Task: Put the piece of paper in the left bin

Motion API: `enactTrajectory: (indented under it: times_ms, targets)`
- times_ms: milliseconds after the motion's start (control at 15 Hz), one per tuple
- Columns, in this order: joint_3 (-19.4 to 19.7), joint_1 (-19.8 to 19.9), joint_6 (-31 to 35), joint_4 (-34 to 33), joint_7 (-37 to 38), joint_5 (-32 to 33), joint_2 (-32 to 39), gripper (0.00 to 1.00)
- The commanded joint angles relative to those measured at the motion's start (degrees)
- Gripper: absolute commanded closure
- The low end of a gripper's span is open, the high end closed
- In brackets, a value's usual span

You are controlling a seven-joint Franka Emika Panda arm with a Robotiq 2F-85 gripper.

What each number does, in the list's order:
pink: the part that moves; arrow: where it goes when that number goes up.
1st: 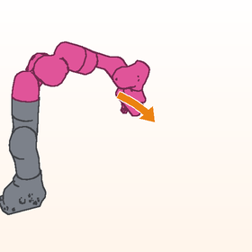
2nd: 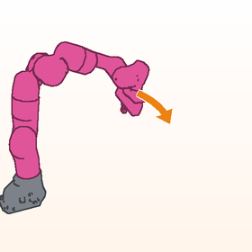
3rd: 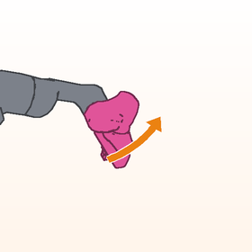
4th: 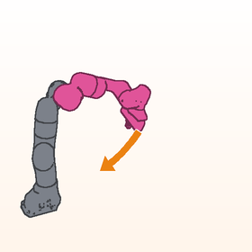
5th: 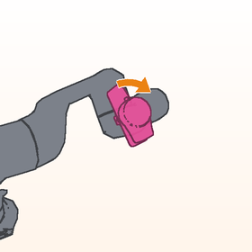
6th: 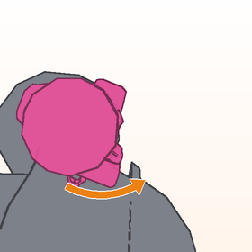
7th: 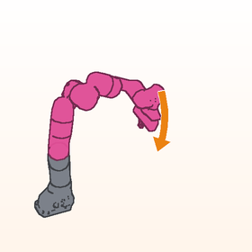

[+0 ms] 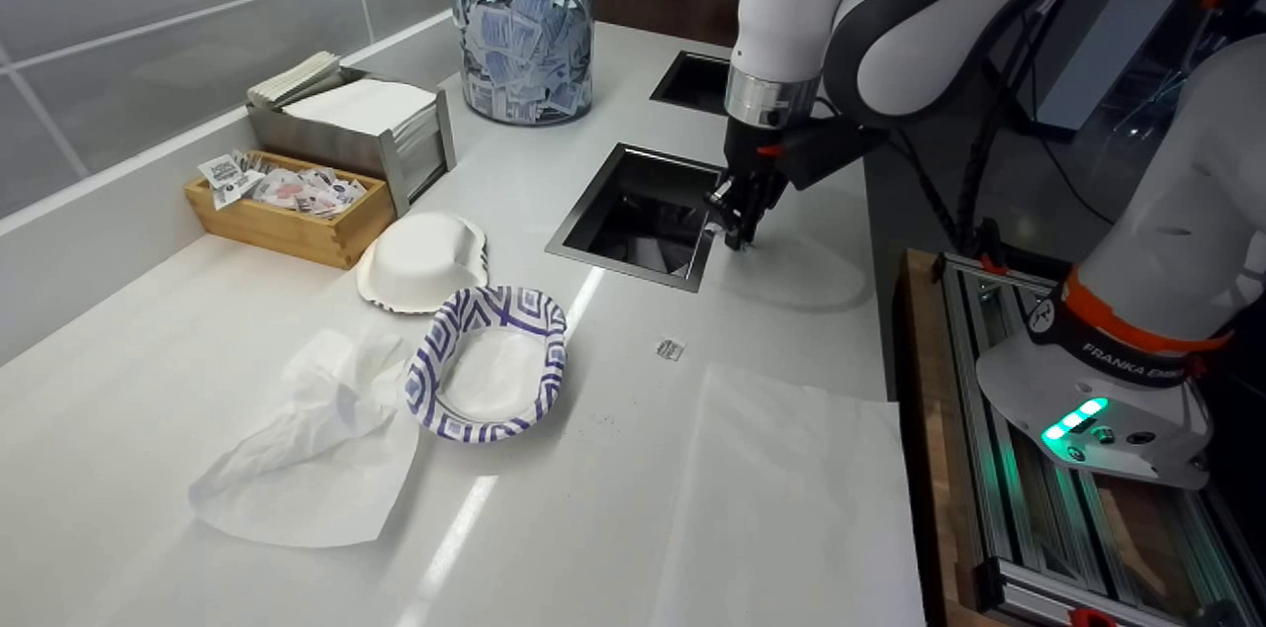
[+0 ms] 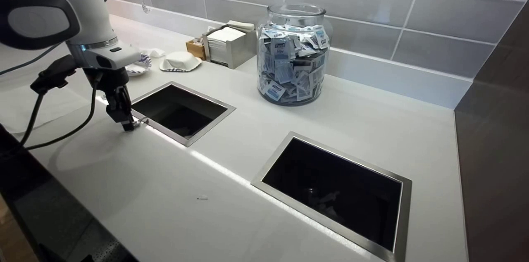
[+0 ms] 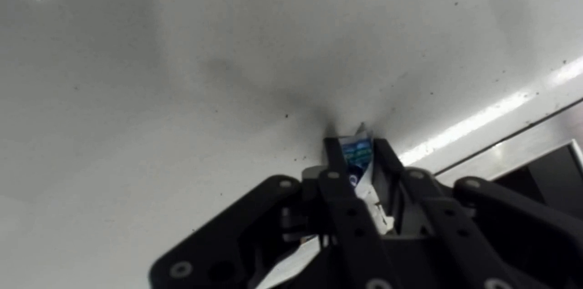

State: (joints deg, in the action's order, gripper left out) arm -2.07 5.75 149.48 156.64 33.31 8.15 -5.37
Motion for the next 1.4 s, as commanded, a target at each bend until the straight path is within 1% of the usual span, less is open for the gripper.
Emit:
enactTrajectory:
  times_ms: [0,133,200,467,600,667,867,1000,1067,1133,1267,1333]
  targets:
    - [0.69,0.01,2.0,0.54,0.94,1.27,0.81,0.99]
    - [0.52,0.02,1.43,0.53,1.53,2.02,-0.24,1.0]
    - [0.39,-0.01,0.91,0.54,1.84,2.43,-1.06,0.99]
    - [-0.77,0.61,-2.14,0.07,6.53,7.03,-7.55,0.99]
    - [-1.39,1.76,-1.38,-0.67,7.89,9.94,-9.74,0.99]
    - [-1.39,2.17,-0.42,-1.18,7.16,10.22,-10.4,0.99]
    - [-2.07,4.29,1.54,-2.84,6.72,13.0,-10.64,0.99]
    - [-2.23,5.05,2.15,-3.71,6.48,13.69,-10.38,0.99]
    - [-2.28,5.37,2.79,-3.96,6.65,13.91,-10.11,0.7]
    - [-1.84,4.94,3.04,-4.09,5.79,12.29,-9.85,0.7]
    - [-1.87,5.25,4.48,-3.81,5.74,12.22,-9.49,0.56]
    - [-1.85,5.45,5.07,-3.68,5.86,12.29,-9.3,0.48]
